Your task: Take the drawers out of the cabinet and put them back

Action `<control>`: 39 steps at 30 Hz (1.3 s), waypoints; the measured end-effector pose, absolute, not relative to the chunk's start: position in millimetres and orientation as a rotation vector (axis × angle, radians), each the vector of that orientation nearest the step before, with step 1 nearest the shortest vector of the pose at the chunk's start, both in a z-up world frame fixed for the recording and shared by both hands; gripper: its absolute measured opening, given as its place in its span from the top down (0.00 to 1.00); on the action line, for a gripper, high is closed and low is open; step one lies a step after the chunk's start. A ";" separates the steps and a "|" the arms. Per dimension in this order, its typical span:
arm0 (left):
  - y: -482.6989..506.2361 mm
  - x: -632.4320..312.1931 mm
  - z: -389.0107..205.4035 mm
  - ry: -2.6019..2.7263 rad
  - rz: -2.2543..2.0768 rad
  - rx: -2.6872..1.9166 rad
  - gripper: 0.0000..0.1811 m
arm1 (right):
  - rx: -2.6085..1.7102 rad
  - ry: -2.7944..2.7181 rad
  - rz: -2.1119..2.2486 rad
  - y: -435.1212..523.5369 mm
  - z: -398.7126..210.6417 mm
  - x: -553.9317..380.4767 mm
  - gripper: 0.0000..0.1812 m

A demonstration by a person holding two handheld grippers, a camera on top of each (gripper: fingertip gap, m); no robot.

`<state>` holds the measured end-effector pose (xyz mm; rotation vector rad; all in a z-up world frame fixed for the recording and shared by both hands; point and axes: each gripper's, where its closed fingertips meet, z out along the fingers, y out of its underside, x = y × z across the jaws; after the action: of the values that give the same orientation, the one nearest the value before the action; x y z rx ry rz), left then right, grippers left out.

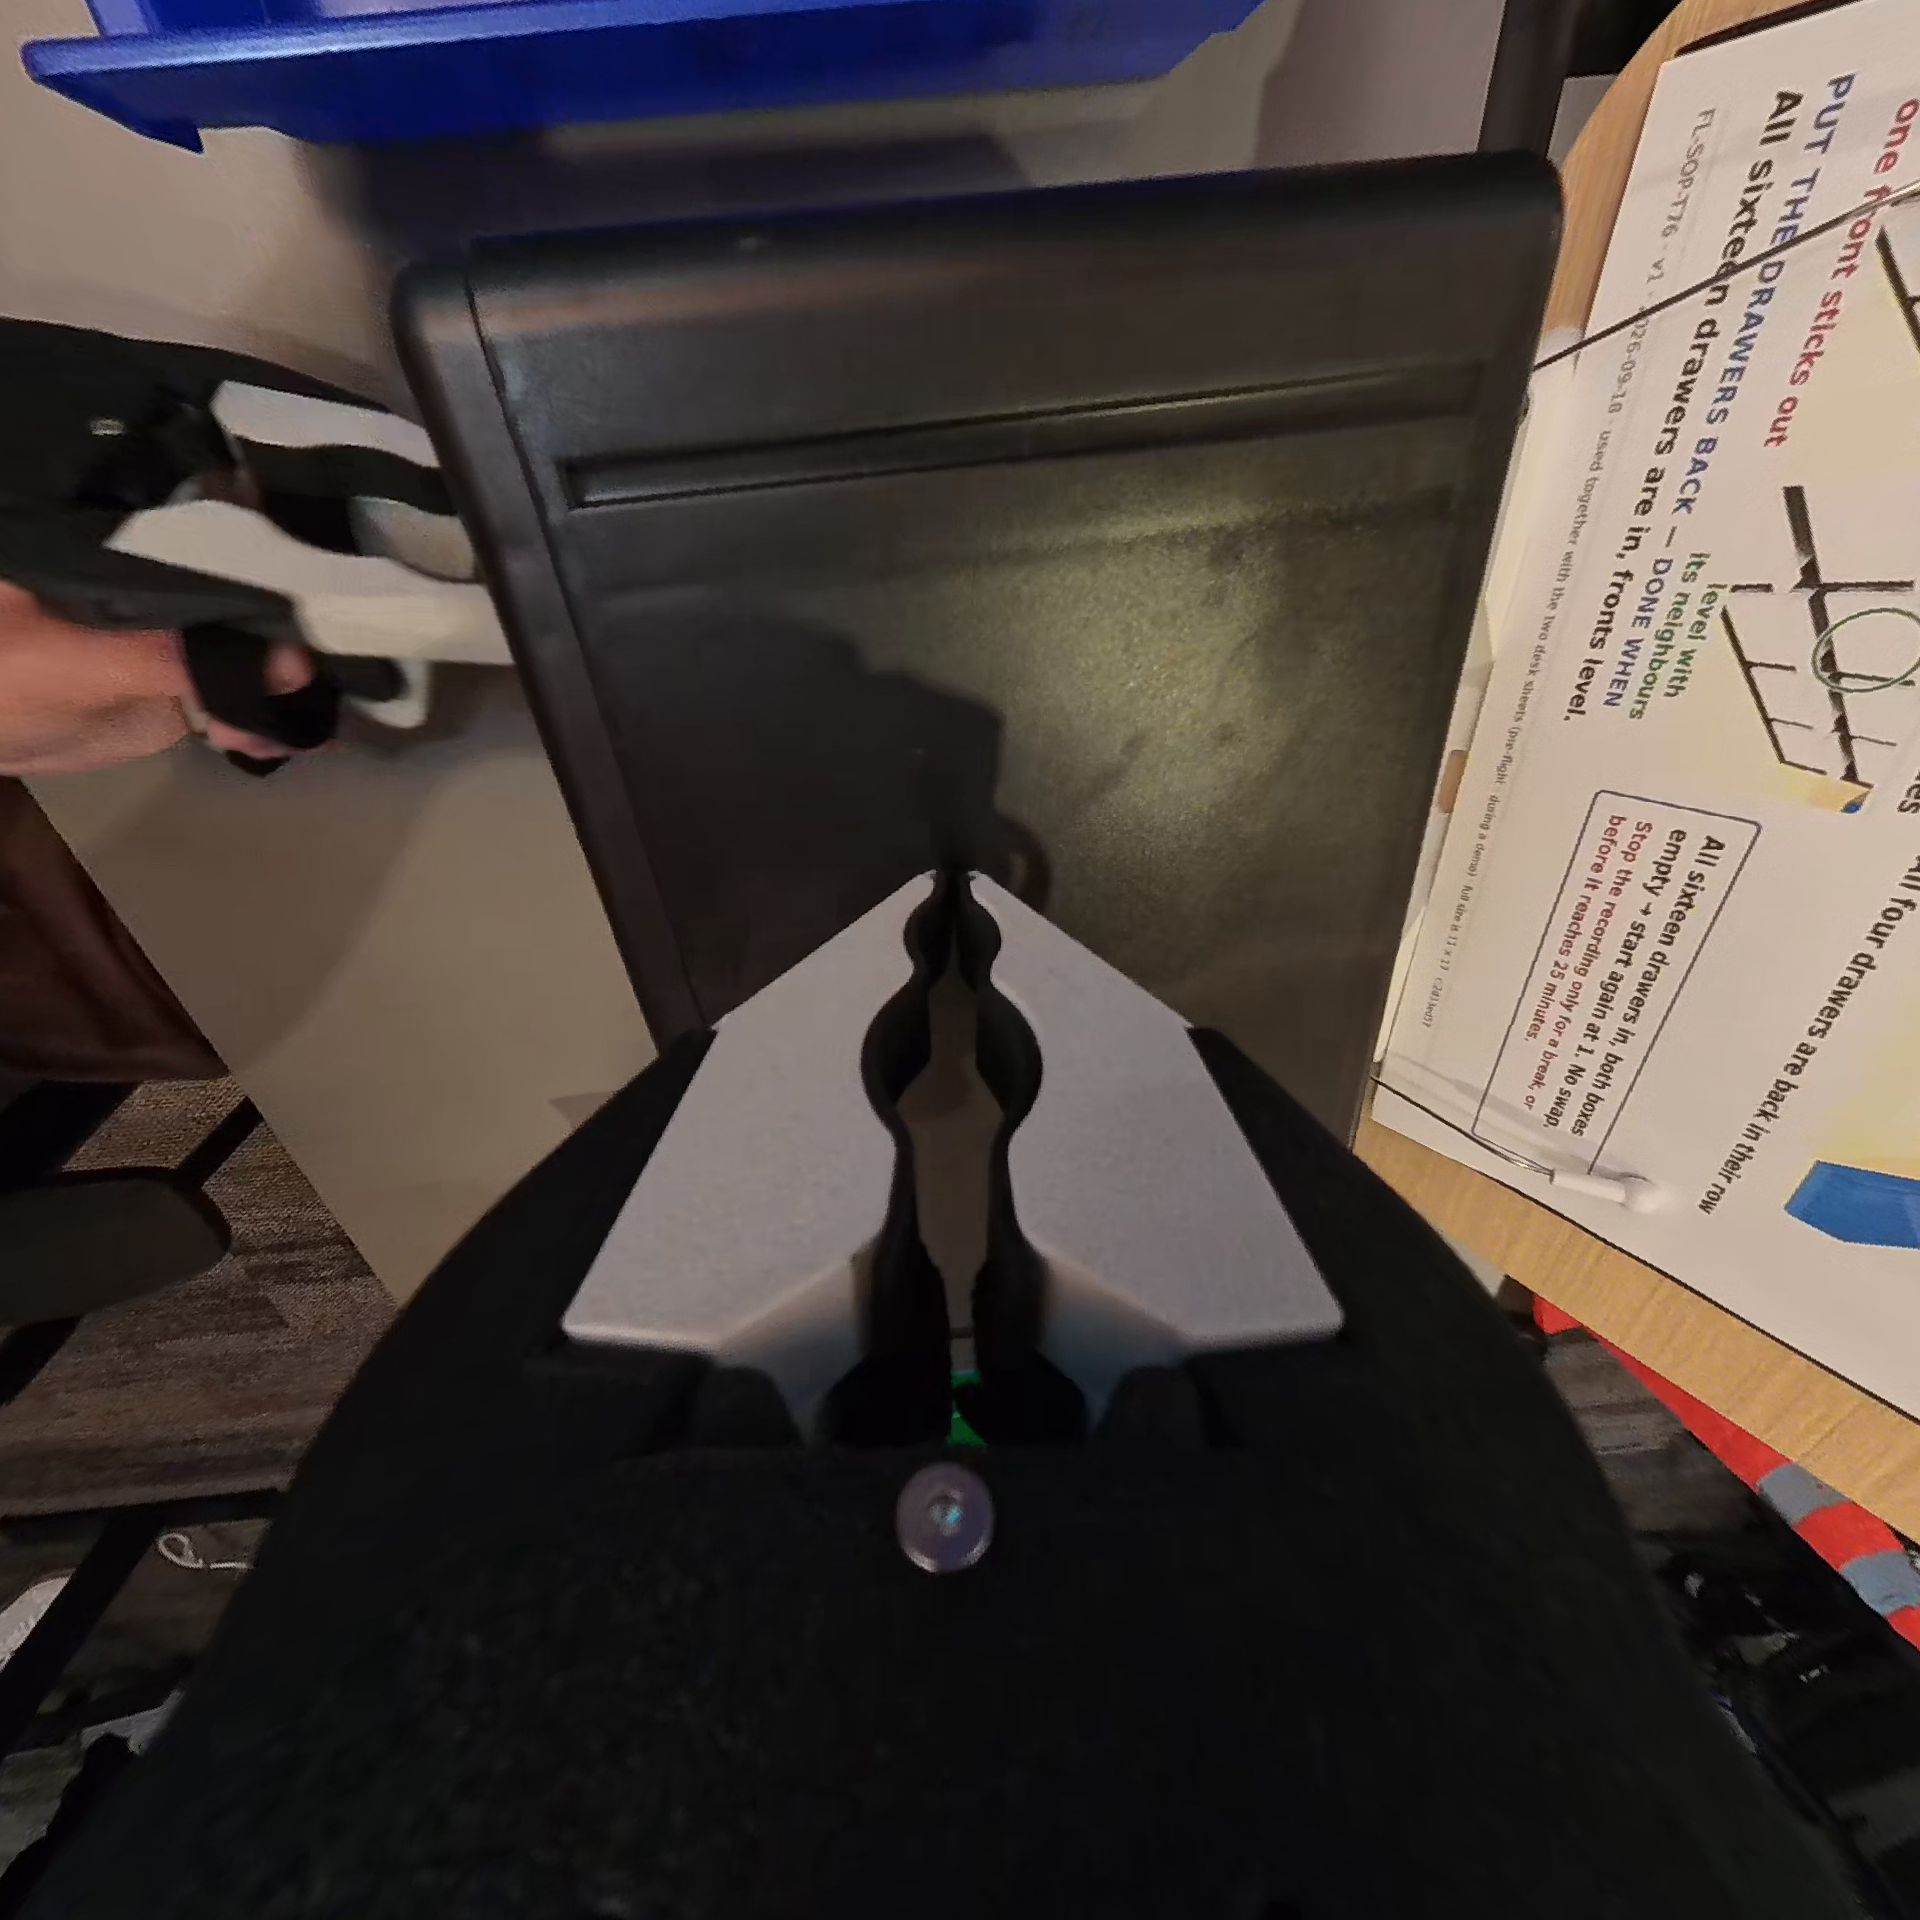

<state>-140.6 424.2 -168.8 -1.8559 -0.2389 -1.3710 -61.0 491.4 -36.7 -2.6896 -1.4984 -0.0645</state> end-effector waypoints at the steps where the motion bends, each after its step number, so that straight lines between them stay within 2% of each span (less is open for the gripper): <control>1: 428.2 -136.9 -182.1 -0.256 -1.343 -1.943 0.74 | -2.688 -1.502 -0.075 491.3 -36.7 -60.9 1.00; 5: 443.2 -131.1 -196.7 -0.344 -1.350 -2.012 0.75 | -2.694 -1.510 -0.074 491.3 -36.6 -61.0 1.00; 19: 472.6 -140.0 -189.7 -0.610 -1.377 -1.790 0.89 | -2.709 -1.524 -0.090 491.1 -36.6 -60.9 1.00; 27: 471.2 -138.8 -189.0 -0.615 -1.453 -1.747 0.90 | -2.713 -1.511 -0.065 491.0 -36.7 -60.9 1.00; 29: 468.0 -139.7 -192.0 -0.603 -1.460 -1.774 0.94 | -2.714 -1.503 -0.055 491.1 -36.6 -60.9 1.00; 39: 437.6 -151.0 -192.0 -0.511 -1.492 -1.816 0.94 | -2.723 -1.506 -0.067 491.1 -36.7 -60.8 1.00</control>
<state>-151.0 437.6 -192.0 -1.8156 -0.5114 -1.4924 -60.8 491.1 -36.7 -2.7231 -1.5060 -0.0671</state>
